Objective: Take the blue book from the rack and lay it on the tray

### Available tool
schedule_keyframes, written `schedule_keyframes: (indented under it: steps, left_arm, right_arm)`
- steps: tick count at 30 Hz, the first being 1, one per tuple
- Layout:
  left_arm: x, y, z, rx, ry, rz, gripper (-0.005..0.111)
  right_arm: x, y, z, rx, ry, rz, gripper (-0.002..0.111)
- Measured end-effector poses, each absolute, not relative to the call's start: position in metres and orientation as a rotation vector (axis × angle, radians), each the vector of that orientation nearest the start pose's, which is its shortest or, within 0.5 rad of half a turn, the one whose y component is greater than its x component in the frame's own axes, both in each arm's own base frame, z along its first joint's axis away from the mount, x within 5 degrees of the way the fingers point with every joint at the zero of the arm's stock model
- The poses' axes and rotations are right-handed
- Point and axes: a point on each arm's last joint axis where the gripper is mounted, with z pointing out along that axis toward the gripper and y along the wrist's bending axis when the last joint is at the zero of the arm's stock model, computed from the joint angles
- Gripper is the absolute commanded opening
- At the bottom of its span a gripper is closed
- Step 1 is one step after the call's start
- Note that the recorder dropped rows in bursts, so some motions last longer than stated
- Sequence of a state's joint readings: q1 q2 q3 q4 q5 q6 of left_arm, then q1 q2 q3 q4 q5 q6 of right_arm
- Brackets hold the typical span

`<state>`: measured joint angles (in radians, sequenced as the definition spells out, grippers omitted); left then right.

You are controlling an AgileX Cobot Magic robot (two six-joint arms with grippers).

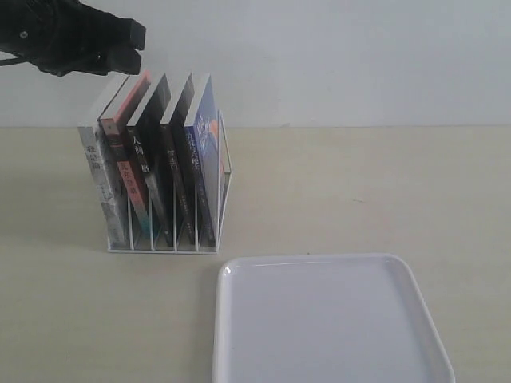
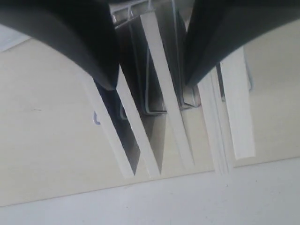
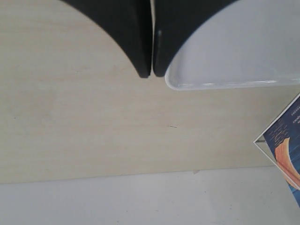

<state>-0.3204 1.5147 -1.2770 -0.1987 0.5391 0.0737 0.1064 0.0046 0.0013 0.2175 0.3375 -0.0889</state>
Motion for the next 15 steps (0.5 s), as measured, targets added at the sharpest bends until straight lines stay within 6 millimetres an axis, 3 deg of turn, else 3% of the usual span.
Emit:
schedule_keyframes:
  steps: [4, 11, 15]
  left_arm:
    - [0.325, -0.119, 0.332, 0.279, 2.260, -0.369, 0.043]
    - [0.340, -0.125, 0.305, 0.256, 2.328, -0.386, 0.043]
    - [0.343, -0.126, 0.301, 0.252, 2.333, -0.386, 0.043]
  right_arm:
    - [0.053, 0.012, 0.183, -0.041, 1.824, 0.223, 0.000]
    - [0.053, 0.012, 0.183, -0.041, 1.824, 0.223, 0.000]
    - [0.053, 0.012, 0.183, -0.041, 1.824, 0.223, 0.000]
